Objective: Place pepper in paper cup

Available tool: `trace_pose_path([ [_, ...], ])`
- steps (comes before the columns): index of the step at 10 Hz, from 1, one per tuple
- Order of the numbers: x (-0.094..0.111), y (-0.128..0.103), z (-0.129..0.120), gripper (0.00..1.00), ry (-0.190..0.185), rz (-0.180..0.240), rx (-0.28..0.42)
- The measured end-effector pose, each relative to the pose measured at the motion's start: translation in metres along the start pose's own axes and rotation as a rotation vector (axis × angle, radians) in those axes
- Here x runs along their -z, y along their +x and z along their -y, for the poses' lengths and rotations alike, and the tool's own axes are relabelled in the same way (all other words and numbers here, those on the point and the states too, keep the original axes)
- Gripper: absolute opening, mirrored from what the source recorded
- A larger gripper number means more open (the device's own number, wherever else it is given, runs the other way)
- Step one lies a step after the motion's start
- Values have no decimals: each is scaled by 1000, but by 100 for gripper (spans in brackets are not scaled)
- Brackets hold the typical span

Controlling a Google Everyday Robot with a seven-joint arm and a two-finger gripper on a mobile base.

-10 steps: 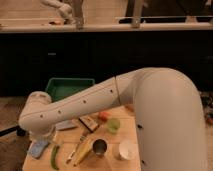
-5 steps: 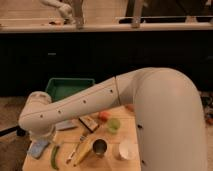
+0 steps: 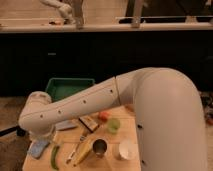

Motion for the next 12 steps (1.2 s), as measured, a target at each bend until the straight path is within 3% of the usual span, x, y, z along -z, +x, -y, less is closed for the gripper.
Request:
trace_pose_path([
  [8, 0, 0, 0, 80, -1, 0, 0],
  [12, -16, 2, -3, 80, -58, 21, 32],
])
